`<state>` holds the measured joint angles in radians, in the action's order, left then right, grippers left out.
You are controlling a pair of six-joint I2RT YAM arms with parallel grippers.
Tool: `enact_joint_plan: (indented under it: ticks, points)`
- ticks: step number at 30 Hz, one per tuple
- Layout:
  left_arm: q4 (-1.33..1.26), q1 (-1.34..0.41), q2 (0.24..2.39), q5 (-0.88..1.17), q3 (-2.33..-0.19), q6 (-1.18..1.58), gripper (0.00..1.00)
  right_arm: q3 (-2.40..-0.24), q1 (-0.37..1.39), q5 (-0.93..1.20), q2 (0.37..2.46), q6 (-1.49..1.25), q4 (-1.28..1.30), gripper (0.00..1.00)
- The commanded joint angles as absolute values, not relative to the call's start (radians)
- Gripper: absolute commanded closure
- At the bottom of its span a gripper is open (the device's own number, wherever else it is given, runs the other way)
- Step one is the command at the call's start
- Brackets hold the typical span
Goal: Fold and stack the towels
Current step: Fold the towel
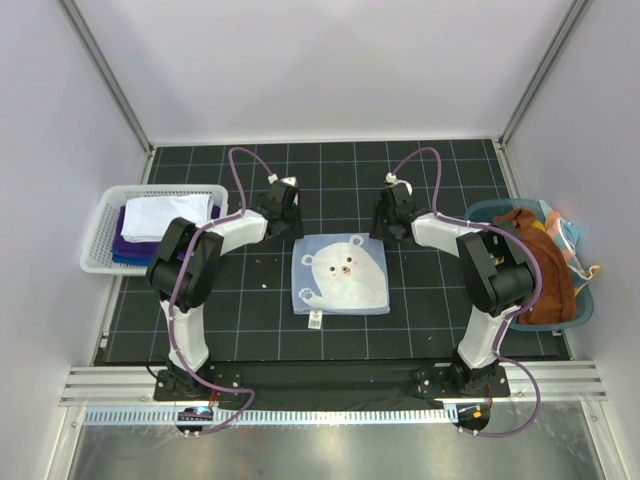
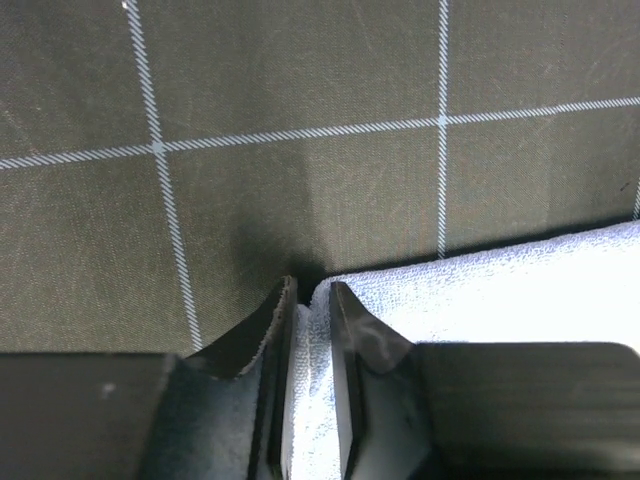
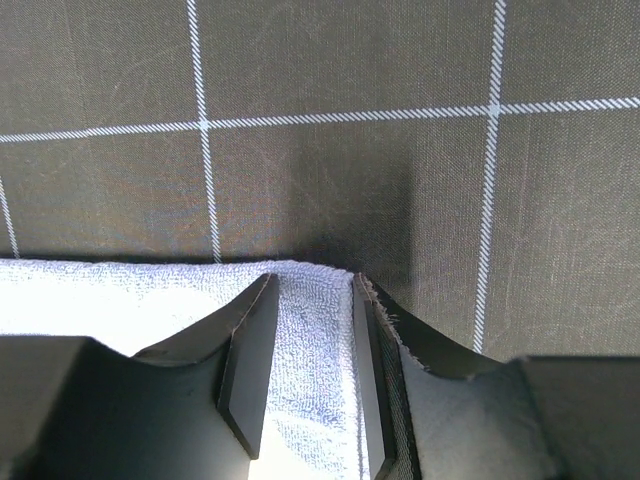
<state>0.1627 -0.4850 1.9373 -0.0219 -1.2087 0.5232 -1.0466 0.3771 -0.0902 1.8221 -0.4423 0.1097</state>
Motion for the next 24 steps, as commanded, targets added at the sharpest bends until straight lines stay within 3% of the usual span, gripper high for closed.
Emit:
enact_joint_plan:
  ticks: [1,2,6,15,24]
  points:
    - [0.178,-0.474,1.97,-0.006,-1.184,0.532,0.78,-1.012,0.368,-0.1,1.859,-0.44,0.147,0.56]
    - [0.181,-0.472,1.971,-0.005,-1.186,0.532,0.85,-1.011,0.368,-0.109,1.859,-0.44,0.147,0.57]
    - [0.198,-0.471,1.98,-0.003,-1.207,0.537,0.92,-1.005,0.362,-0.114,1.853,-0.443,0.144,0.55]
    - [0.21,-0.471,1.994,-0.003,-1.236,0.541,1.0,-1.011,0.364,-0.129,1.858,-0.439,0.149,0.57]
    - [0.216,-0.472,1.993,-0.011,-1.275,0.534,1.0,-1.043,0.359,-0.118,1.885,-0.44,0.153,0.82]
